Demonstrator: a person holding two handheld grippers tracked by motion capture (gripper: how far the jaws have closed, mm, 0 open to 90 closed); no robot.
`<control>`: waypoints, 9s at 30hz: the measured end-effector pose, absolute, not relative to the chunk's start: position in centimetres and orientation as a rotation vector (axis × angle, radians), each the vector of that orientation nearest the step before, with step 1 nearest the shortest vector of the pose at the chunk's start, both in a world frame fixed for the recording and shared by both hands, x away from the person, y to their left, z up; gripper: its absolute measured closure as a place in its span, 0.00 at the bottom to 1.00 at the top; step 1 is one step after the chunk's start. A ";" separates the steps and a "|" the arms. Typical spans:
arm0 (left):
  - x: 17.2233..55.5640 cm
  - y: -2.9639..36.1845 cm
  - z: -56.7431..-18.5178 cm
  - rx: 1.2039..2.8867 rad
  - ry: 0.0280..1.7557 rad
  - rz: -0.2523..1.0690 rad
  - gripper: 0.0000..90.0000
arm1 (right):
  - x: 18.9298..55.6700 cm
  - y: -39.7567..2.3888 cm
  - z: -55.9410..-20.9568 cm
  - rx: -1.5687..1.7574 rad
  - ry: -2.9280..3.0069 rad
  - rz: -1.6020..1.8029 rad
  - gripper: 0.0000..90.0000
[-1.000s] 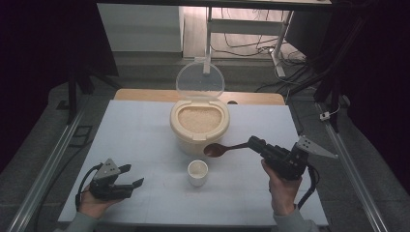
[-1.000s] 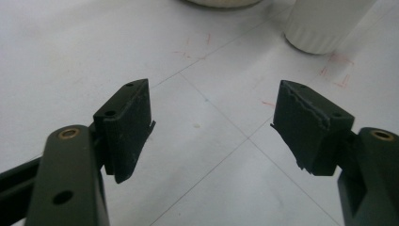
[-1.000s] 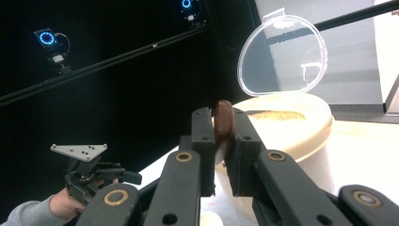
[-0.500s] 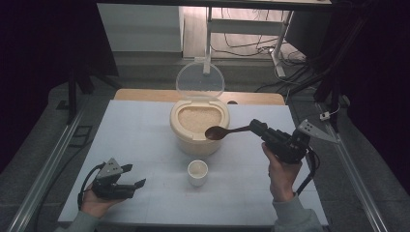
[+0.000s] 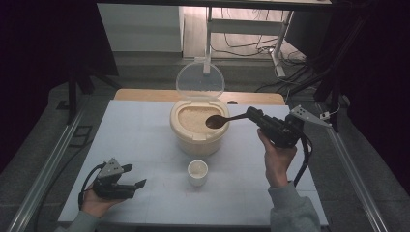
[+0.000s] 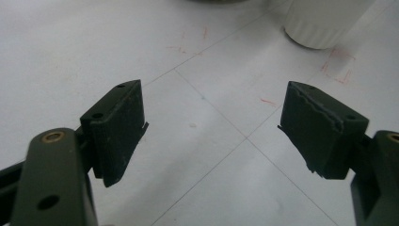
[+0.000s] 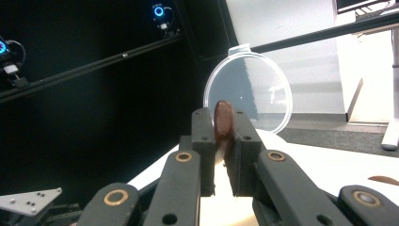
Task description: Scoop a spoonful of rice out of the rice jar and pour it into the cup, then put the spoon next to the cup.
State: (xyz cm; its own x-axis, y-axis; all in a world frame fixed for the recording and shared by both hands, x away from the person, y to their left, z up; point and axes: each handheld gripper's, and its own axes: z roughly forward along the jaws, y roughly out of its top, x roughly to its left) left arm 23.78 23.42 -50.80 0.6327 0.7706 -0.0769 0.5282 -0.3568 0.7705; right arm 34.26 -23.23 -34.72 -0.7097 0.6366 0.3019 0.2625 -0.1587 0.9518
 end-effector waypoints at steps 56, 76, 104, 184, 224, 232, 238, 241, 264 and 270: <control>24.0 23.3 -51.1 2.068 1.016 0.363 0.24 | 39.1 -18.3 -37.4 1.162 1.993 1.641 0.92; 24.0 23.2 -51.1 2.073 1.011 0.366 0.24 | 40.2 -20.3 -39.5 1.576 1.864 1.843 0.92; 24.2 22.9 -51.1 2.090 1.000 0.375 0.24 | 41.0 -23.2 -39.9 1.825 1.725 2.038 0.92; 24.4 22.7 -51.1 2.101 1.000 0.382 0.24 | 35.6 -23.7 -43.2 1.724 2.132 1.996 0.92; 24.4 22.8 -51.2 2.102 1.004 0.384 0.24 | 33.2 -21.3 -40.0 1.171 2.222 1.824 0.92; 24.4 22.8 -51.2 2.103 1.005 0.384 0.24 | 33.1 -23.4 -39.5 1.190 2.188 1.867 0.92; 24.5 22.8 -51.2 2.103 1.006 0.385 0.24 | 32.6 -25.0 -38.9 1.189 2.179 1.878 0.92; 24.5 22.8 -51.3 2.102 1.008 0.384 0.24 | 32.4 -25.7 -38.8 1.201 2.171 1.875 0.92; 24.6 22.7 -51.2 2.101 1.008 0.387 0.24 | 31.1 -26.7 -39.2 1.188 2.366 1.769 0.92; 24.6 22.7 -51.2 2.103 1.005 0.385 0.24 | 30.9 -25.4 -40.1 1.169 2.485 1.702 0.92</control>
